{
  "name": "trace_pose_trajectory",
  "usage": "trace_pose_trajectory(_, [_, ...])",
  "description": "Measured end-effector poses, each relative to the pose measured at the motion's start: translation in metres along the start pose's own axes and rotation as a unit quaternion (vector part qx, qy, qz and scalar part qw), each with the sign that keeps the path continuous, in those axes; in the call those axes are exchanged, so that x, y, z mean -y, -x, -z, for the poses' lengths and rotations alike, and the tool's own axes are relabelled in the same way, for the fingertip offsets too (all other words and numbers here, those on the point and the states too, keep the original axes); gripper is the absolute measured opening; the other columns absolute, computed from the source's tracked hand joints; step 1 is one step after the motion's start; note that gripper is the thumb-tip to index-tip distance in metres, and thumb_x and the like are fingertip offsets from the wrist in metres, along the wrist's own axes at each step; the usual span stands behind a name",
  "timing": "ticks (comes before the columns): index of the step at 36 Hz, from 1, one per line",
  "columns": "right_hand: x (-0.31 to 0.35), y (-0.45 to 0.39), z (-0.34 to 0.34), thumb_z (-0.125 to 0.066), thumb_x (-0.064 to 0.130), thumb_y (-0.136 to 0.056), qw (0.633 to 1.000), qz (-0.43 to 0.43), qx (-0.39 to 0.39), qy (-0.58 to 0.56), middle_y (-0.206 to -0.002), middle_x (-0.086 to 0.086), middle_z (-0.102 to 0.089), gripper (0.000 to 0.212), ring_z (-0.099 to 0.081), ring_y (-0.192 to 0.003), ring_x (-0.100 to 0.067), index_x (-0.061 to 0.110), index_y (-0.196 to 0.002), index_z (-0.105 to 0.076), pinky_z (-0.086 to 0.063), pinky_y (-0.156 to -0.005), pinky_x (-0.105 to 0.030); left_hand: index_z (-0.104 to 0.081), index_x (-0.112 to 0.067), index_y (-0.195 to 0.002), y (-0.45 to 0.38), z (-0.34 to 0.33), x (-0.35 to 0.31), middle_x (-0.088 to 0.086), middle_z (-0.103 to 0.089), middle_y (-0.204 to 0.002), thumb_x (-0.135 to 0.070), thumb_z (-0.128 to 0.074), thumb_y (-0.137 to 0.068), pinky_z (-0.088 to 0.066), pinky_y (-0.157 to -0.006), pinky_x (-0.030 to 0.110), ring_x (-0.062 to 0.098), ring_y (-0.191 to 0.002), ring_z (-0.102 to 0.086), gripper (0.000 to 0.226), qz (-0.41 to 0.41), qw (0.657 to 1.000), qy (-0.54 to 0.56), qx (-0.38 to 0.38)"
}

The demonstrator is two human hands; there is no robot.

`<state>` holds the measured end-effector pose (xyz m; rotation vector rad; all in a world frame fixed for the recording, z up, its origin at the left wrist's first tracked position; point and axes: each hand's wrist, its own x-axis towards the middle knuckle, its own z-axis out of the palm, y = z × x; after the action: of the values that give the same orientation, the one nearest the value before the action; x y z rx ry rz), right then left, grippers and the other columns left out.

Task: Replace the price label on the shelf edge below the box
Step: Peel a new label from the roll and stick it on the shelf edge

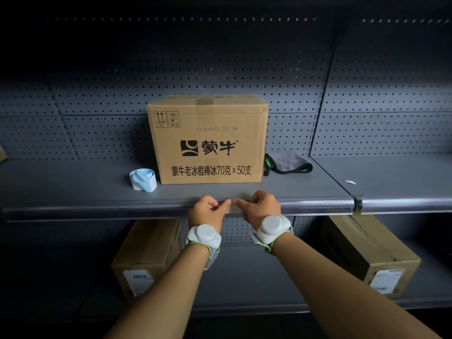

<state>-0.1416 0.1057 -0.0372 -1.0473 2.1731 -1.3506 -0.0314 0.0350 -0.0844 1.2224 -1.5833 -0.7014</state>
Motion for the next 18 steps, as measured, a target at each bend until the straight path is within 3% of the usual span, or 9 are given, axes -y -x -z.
trace_pose_trajectory(4, [0.005,-0.001,-0.002,-0.078,0.048,-0.072,0.999,-0.006,-0.011,0.039,-0.078,-0.012,-0.072,0.046,-0.069,-0.075,-0.031,0.018,-0.065,-0.044,-0.058,-0.069,-0.038,-0.05,-0.013,-0.062,-0.003,-0.002,0.001,0.003,-0.062,-0.053,-0.049,-0.077,-0.07,-0.055,-0.051,0.039,0.026,-0.053,-0.063,0.046,-0.001,1.0,-0.018,-0.003])
trace_pose_trajectory(12, [0.001,-0.003,-0.002,-0.076,0.038,-0.078,1.0,-0.004,0.006,0.019,-0.081,-0.017,-0.072,0.04,-0.07,-0.077,-0.034,0.016,-0.066,-0.044,-0.059,-0.074,-0.045,-0.052,-0.012,-0.062,-0.003,0.0,-0.001,0.001,-0.065,-0.053,-0.048,-0.075,-0.07,-0.057,-0.056,0.038,0.023,-0.054,-0.065,0.043,0.015,1.0,-0.011,0.014])
trace_pose_trajectory(18, [-0.006,-0.004,-0.001,-0.073,0.026,-0.08,1.0,0.005,0.007,-0.018,-0.072,-0.019,-0.072,0.034,-0.07,-0.072,-0.037,0.015,-0.065,-0.045,-0.059,-0.07,-0.051,-0.055,-0.008,-0.067,-0.001,0.004,-0.002,0.005,-0.068,-0.059,-0.034,-0.073,-0.079,-0.058,-0.061,0.044,0.028,-0.058,-0.067,0.034,0.023,0.999,0.025,0.032])
